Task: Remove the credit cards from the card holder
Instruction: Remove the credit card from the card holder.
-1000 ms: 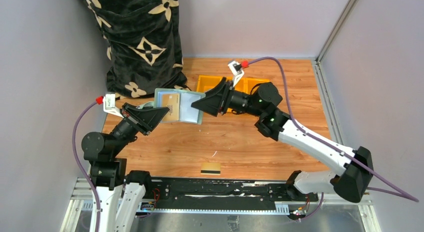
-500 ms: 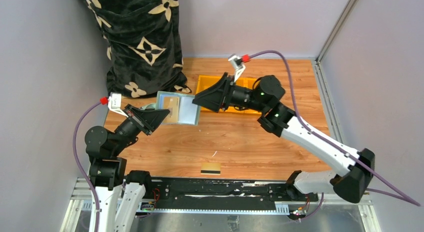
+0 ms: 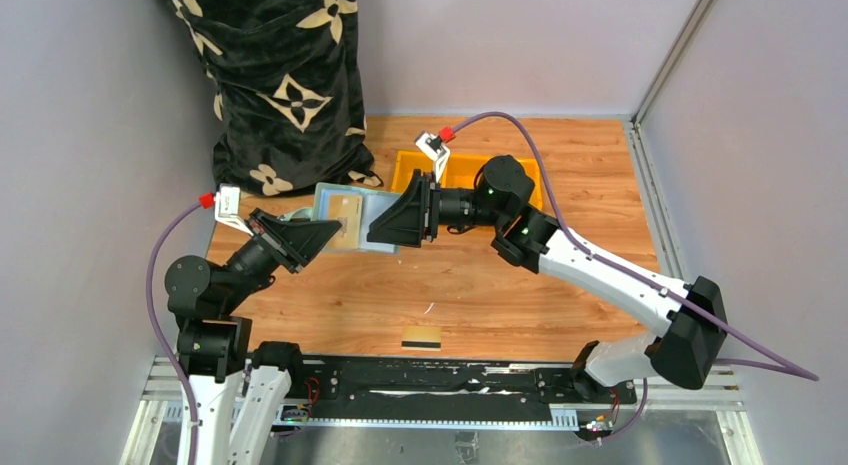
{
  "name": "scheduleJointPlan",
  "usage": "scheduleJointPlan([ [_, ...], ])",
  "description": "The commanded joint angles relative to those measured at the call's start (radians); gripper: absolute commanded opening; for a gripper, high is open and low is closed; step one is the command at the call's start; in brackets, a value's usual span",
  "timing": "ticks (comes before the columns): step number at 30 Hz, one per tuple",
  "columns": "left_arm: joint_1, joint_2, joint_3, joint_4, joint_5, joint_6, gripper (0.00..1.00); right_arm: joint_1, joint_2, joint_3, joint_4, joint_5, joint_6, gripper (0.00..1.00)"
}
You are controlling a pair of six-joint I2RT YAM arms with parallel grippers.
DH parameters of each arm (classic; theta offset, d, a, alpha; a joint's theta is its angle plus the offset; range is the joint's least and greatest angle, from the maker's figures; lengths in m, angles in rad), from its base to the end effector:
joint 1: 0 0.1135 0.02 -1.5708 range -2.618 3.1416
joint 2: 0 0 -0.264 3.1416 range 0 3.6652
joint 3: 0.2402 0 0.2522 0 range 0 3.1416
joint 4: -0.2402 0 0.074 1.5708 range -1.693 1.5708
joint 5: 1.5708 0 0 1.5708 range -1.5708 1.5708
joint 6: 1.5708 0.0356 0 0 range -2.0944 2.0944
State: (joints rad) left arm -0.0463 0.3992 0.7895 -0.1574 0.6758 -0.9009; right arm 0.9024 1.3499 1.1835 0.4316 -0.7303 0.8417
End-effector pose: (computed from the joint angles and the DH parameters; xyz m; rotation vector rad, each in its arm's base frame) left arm 0.0784 -0.0259 0.3883 -0.0136 1.5060 -1.2244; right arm 0.1739 0.2585 0.4160 -0.7939 1.4743 1.8680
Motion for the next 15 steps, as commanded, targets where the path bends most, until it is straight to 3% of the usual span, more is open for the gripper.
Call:
scheduleJointPlan([
  [1, 0.002, 0.003, 0.003, 0.12, 0.073, -0.083, 0.0, 0.013, 0.024, 0.017, 0.031, -0.03, 0.008, 0.52],
  [9, 0.002, 0.0, -0.017, 0.208, 0.13, -0.143, 0.01, 0.037, 0.053, 0.05, 0.016, -0.014, -0.011, 0.5],
  [15, 0.002, -0.002, -0.027, 0.207, 0.138, -0.139, 0.03, 0.046, 0.081, 0.073, 0.11, -0.053, 0.053, 0.43],
])
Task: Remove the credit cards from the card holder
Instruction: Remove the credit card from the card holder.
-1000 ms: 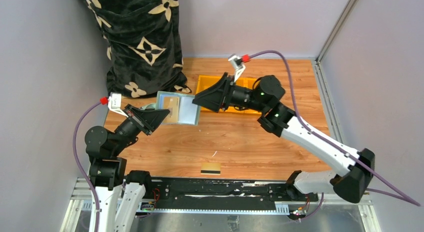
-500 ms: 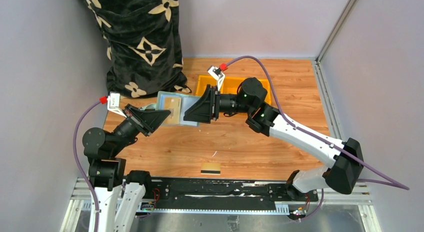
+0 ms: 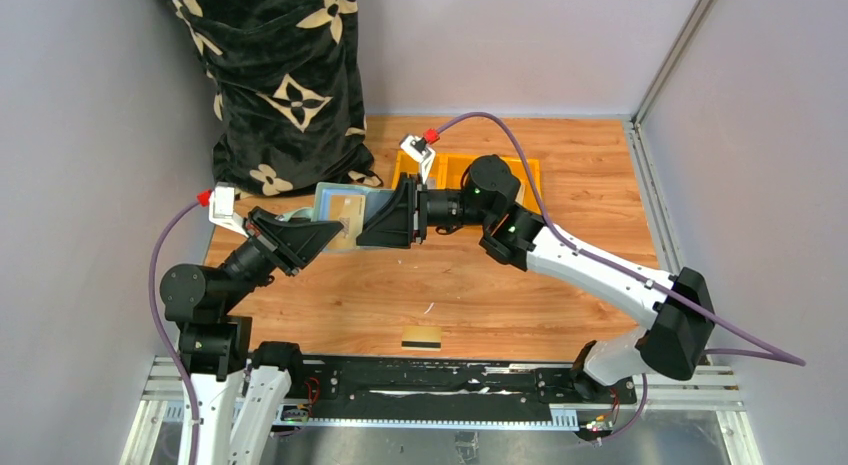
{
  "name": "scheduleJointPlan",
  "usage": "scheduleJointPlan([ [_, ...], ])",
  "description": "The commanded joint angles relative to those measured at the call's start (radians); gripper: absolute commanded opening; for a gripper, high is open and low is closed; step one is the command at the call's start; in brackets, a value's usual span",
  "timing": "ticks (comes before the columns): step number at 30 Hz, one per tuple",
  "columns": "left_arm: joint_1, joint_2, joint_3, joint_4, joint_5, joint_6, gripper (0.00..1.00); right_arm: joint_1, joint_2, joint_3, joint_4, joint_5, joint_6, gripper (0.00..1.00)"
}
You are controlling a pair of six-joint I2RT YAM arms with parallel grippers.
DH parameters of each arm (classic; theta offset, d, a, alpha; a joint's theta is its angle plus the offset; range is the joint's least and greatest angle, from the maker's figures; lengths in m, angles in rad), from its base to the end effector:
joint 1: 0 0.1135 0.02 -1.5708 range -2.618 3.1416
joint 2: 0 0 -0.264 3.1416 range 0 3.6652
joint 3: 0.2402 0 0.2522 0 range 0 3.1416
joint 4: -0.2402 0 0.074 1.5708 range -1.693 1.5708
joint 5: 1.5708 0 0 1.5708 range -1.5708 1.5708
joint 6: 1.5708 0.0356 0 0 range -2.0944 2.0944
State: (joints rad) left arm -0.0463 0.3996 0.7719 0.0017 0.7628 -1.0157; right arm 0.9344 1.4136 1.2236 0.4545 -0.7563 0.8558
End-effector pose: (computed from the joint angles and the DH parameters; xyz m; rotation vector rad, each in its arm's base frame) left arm 0.0748 -0.0281 0.3976 0.0673 1.4311 -1.3443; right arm 0.1747 0.2775 0.4130 -0.8423 1.4773 1.9140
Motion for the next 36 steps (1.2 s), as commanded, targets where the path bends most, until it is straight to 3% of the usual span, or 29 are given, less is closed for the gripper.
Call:
scheduleJointPlan([
  [1, 0.002, -0.002, -0.009, 0.049, 0.052, -0.024, 0.03, 0.014, 0.018, 0.034, 0.106, -0.033, 0.047, 0.42],
  [7, 0.002, -0.002, -0.006, 0.052, 0.056, -0.026, 0.09, 0.014, 0.023, 0.027, 0.145, -0.038, 0.079, 0.19],
  [16, 0.002, -0.004, -0.012, 0.083, 0.07, -0.067, 0.23, 0.012, 0.007, 0.001, 0.2, -0.041, 0.099, 0.0],
  [20, 0.002, -0.004, -0.021, 0.117, 0.064, -0.123, 0.27, 0.011, -0.001, -0.029, 0.242, -0.049, 0.116, 0.0],
  [26, 0.002, 0.006, -0.021, 0.172, 0.067, -0.193, 0.24, 0.011, -0.023, -0.077, 0.254, -0.042, 0.118, 0.0],
  [36, 0.002, 0.002, 0.01, 0.168, 0.066, -0.213, 0.08, 0.009, -0.057, -0.149, 0.357, -0.055, 0.143, 0.0],
])
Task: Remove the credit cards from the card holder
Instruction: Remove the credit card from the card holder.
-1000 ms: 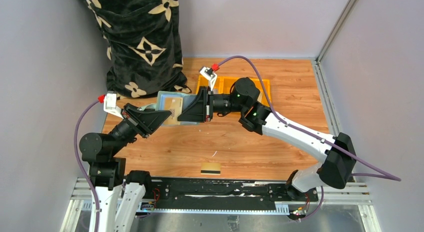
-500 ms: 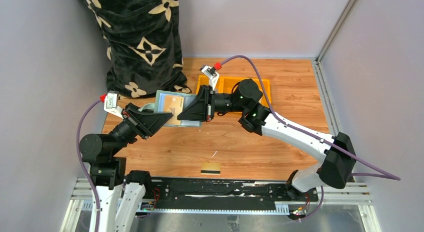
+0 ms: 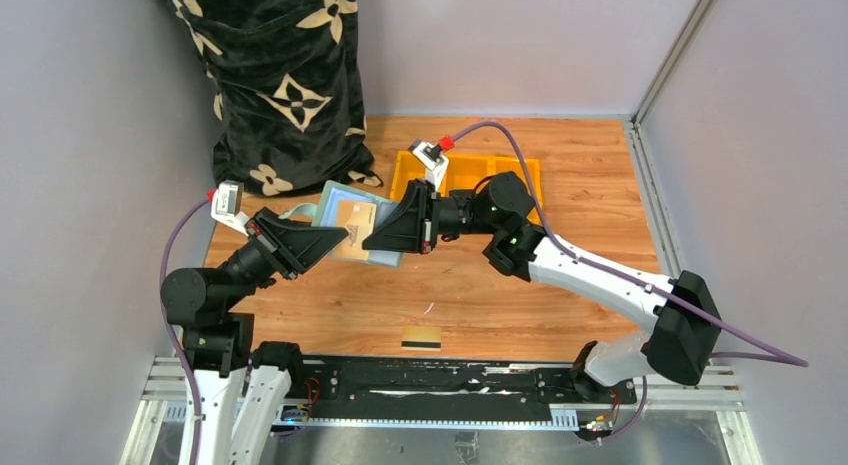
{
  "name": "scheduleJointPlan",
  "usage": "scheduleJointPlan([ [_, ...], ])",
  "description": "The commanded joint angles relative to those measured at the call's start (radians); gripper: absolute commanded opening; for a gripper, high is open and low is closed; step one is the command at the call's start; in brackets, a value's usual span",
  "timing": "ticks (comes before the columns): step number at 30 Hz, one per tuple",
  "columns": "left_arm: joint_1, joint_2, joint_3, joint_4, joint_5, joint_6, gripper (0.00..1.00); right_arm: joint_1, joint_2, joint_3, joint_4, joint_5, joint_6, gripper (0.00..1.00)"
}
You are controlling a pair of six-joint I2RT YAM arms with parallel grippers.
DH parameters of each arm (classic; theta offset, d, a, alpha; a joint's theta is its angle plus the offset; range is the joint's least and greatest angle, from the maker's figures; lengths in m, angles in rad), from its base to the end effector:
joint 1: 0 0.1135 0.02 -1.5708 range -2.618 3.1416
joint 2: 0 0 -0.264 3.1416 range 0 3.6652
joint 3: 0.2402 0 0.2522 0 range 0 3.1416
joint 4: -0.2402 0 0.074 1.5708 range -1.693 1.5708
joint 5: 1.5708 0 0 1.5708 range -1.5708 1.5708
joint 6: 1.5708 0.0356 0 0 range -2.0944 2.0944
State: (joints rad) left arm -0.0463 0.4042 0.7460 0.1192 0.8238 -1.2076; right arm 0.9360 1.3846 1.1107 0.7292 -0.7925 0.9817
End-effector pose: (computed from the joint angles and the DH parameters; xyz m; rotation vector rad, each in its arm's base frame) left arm 0.0746 -0.0296 0.3996 0.0474 1.4233 -1.5136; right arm 0.1647 0.2663 0.4080 -0.8468 1.3273 2.0300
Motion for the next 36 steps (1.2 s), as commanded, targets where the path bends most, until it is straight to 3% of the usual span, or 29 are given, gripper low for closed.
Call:
scheduleJointPlan([
  [1, 0.001, -0.002, 0.037, 0.051, 0.005, -0.021, 0.07, 0.008, -0.03, -0.035, 0.084, -0.018, 0.017, 0.0],
  [5, 0.001, -0.002, 0.035, 0.047, 0.001, -0.021, 0.02, 0.008, -0.023, -0.025, 0.108, -0.029, 0.032, 0.03],
  [10, 0.002, -0.005, 0.035, 0.045, 0.007, -0.009, 0.02, 0.007, -0.008, -0.009, 0.118, 0.006, 0.054, 0.22],
  [13, 0.002, -0.006, 0.033, 0.046, 0.01, -0.003, 0.01, 0.006, 0.016, 0.018, 0.135, 0.008, 0.074, 0.22],
  [20, 0.002, -0.016, 0.041, 0.038, 0.013, 0.013, 0.01, -0.013, 0.027, -0.01, 0.212, 0.028, 0.146, 0.0],
  [36, 0.001, -0.006, 0.062, 0.017, -0.024, 0.03, 0.07, -0.02, -0.039, -0.094, 0.228, 0.019, 0.142, 0.0],
])
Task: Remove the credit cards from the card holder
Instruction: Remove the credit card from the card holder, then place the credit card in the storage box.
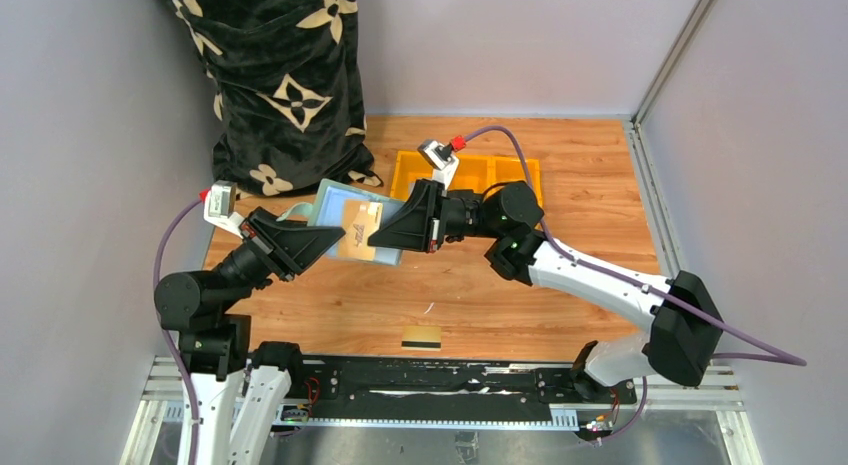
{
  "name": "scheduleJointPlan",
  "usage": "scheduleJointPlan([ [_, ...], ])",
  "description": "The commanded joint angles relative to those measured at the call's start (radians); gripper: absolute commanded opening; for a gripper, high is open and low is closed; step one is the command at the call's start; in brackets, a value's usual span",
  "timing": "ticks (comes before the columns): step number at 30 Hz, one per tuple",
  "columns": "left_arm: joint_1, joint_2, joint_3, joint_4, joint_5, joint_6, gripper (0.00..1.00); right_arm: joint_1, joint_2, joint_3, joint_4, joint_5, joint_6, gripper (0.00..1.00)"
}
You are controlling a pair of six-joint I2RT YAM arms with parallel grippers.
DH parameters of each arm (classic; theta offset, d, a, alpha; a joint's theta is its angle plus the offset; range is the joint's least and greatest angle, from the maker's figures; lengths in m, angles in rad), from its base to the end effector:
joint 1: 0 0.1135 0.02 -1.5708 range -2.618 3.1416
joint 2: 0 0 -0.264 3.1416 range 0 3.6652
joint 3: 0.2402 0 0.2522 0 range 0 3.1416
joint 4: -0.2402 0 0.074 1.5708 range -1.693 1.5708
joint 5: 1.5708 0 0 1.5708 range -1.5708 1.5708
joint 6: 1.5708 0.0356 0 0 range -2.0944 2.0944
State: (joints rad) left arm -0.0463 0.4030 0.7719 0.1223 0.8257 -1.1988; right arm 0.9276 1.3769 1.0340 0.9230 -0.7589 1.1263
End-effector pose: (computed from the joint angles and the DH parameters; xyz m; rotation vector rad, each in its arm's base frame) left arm 0.0692 -0.0294 0.4076 0.0770 1.3972 -1.5014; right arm 0.1624 0.2575 0.4014 -0.7550 1.2697 2.1277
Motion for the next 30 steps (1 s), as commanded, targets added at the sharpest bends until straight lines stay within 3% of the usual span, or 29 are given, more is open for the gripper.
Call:
scheduleJointPlan([
  [1, 0.001, -0.004, 0.038, 0.006, -0.031, 0.027, 0.06, -0.013, -0.036, -0.019, 0.026, -0.017, -0.006, 0.0],
  [7, 0.001, -0.004, 0.057, -0.058, -0.066, 0.104, 0.0, -0.078, -0.126, -0.04, -0.146, -0.042, -0.073, 0.0],
  [12, 0.002, 0.004, 0.082, -0.092, -0.065, 0.181, 0.0, -0.229, -0.214, -0.024, -0.407, -0.105, -0.142, 0.0],
  [15, 0.002, 0.009, 0.101, -0.117, -0.06, 0.23, 0.0, -0.328, -0.262, 0.003, -0.675, -0.083, -0.274, 0.0],
  [18, 0.002, 0.018, 0.104, -0.098, -0.027, 0.235, 0.0, -0.412, -0.266, 0.113, -1.126, 0.152, -0.507, 0.0],
  [21, 0.001, 0.034, 0.102, -0.052, 0.027, 0.212, 0.0, -0.483, -0.217, 0.198, -1.353, 0.339, -0.634, 0.0],
  [30, 0.002, 0.053, 0.124, -0.054, 0.09, 0.253, 0.0, -0.649, -0.032, 0.24, -1.447, 0.656, -0.796, 0.0],
])
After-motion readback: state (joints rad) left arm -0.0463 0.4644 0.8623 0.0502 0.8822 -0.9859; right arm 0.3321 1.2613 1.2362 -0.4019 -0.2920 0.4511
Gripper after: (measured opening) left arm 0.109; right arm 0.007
